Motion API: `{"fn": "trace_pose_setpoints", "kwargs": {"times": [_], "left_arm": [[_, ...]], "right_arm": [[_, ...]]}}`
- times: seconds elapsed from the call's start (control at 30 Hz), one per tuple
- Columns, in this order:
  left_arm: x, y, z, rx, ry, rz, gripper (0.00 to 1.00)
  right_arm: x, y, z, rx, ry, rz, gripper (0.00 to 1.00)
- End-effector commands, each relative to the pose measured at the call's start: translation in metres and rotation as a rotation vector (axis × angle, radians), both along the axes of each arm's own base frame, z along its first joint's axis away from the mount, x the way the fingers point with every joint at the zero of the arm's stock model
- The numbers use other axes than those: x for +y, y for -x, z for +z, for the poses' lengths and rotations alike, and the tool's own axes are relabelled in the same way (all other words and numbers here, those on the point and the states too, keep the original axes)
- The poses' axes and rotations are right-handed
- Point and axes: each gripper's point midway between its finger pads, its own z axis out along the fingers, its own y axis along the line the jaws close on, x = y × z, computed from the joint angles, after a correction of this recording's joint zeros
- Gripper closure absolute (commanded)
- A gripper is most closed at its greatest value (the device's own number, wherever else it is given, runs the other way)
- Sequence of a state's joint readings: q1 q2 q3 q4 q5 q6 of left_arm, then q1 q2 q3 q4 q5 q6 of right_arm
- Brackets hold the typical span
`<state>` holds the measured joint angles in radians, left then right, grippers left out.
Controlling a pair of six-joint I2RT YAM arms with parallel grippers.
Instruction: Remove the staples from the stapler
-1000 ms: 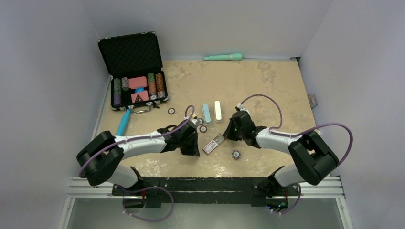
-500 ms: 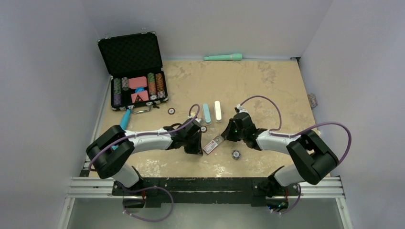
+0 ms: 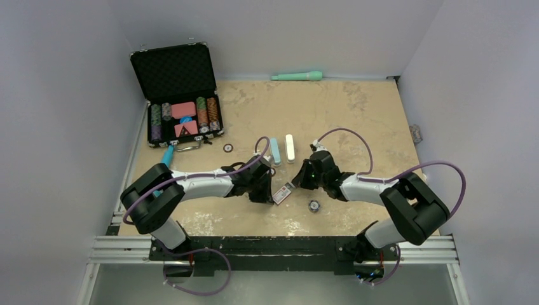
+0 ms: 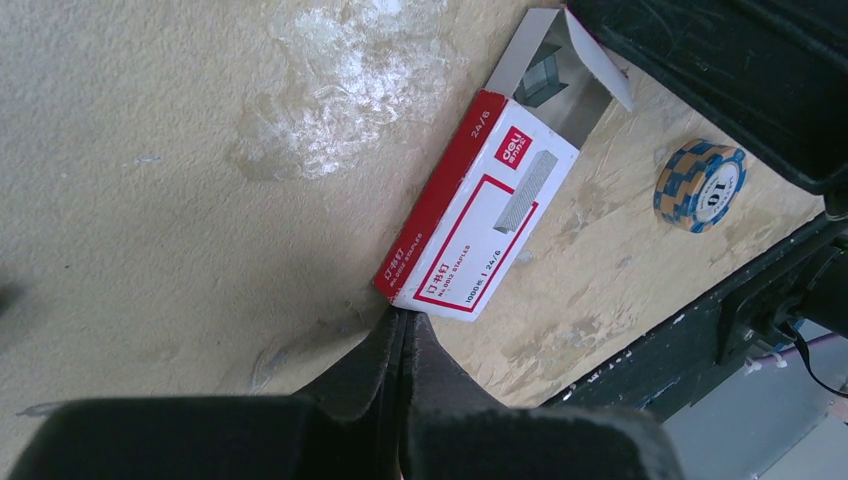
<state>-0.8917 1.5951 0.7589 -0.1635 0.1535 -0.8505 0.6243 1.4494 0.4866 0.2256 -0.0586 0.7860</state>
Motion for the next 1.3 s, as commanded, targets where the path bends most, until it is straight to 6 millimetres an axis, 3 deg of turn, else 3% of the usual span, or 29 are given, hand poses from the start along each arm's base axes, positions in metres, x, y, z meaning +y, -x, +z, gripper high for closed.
{"fn": "trace_pose_setpoints", "kwargs": {"times": [0.0,1.27], "left_arm": [[-0.0074,-0.0079,0.0016,-0.026,0.003,-0.003,1.0],[-0.0124,-0.0129,-0.0006,-0.021,-0.017,-0.011,1.0]], "right_arm": [[-0.0028,0.015,-0.015,0.049,0.03,0.033,1.0],[0.0068,0.0184,-0.0184,0.055,0.04,0.088,1.0]]}}
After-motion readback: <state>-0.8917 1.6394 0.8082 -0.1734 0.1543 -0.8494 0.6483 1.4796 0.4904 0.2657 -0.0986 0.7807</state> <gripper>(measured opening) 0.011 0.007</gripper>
